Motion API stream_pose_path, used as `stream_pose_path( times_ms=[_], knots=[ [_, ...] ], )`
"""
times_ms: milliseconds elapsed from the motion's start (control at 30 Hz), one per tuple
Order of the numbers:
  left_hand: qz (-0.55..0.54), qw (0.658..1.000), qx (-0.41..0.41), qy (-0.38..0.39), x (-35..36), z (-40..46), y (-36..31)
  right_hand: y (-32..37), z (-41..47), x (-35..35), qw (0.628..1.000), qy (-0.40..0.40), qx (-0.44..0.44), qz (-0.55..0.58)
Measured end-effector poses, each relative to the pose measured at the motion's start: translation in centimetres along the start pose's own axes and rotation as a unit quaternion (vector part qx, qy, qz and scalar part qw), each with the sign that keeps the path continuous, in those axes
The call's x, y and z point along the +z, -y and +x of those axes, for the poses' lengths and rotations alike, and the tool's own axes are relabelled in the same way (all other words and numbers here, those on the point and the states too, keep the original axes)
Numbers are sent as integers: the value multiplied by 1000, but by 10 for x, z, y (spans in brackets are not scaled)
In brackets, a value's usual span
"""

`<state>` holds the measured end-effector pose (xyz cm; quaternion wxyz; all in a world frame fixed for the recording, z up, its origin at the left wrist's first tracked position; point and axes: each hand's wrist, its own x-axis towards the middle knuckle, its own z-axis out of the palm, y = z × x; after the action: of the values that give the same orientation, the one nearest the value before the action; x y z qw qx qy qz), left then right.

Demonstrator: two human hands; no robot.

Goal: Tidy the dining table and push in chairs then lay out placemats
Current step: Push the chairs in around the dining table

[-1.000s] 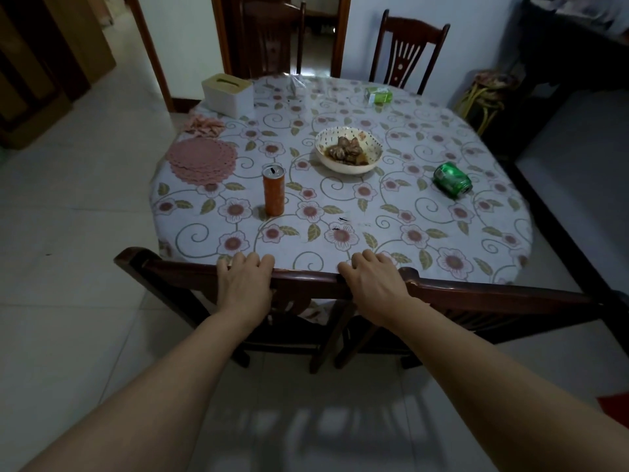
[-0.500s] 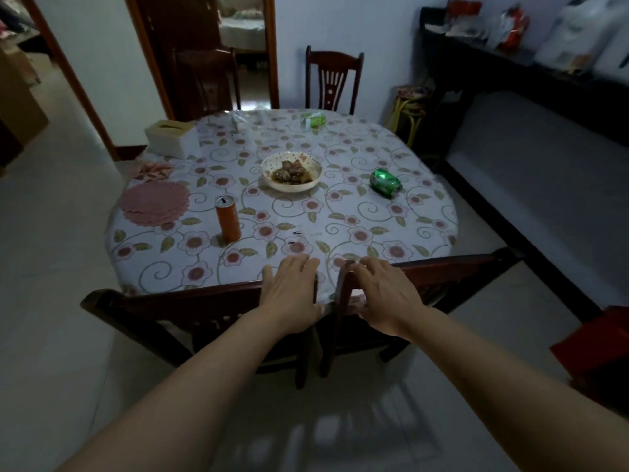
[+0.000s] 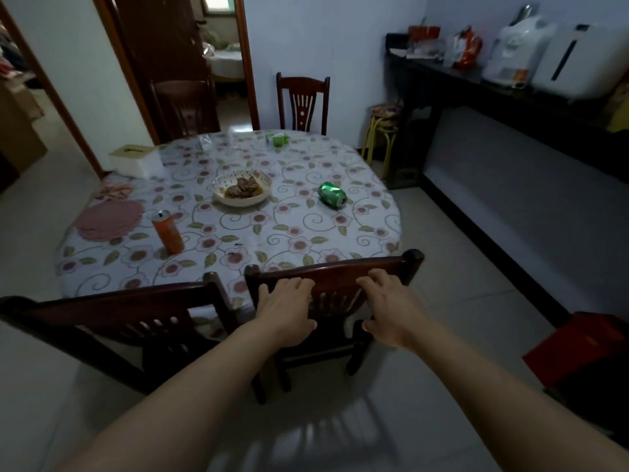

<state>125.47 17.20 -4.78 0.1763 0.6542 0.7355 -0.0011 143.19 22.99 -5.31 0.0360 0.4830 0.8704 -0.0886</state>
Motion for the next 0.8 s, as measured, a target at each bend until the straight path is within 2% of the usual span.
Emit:
stream_pose_path(
  times_ms=[167,400,600,800],
  knots=[
    [19,1000,5,6,18,19,-74,-74,-28,3,1000,27,13,10],
    [29,999,45,-7,20,77,-165,-181,-26,-15,997,16,70,31],
    [12,998,44,-30,9,160,-203,-248,29,-28,996,22,81,27],
    [-18,999,29,-16,-6,256,-225,-297,114,-42,997,32,65,25]
  ],
)
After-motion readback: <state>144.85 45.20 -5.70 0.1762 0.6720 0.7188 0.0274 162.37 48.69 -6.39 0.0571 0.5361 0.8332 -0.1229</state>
